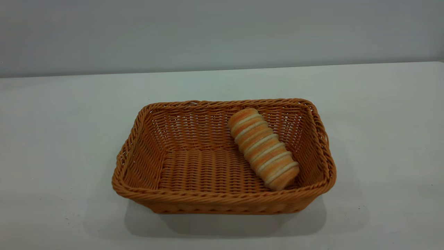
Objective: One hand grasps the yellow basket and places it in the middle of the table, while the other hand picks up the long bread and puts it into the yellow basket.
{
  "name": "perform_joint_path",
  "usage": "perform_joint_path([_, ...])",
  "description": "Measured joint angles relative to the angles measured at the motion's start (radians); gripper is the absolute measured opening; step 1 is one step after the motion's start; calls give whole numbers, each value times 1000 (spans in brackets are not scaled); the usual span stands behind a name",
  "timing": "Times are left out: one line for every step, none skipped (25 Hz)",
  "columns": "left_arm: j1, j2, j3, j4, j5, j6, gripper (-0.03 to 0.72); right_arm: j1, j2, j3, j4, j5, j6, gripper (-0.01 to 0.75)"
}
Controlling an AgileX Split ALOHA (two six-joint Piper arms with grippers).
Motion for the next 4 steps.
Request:
perform_joint_path([0,0,0,0,0,0,585,0,0,0,0,0,0,377])
perform_joint_path([0,0,0,0,0,0,585,0,0,0,0,0,0,377])
perform_joint_path([0,0,0,0,0,0,585,0,0,0,0,0,0,377])
perform_joint_path([0,0,0,0,0,0,585,0,0,0,0,0,0,377])
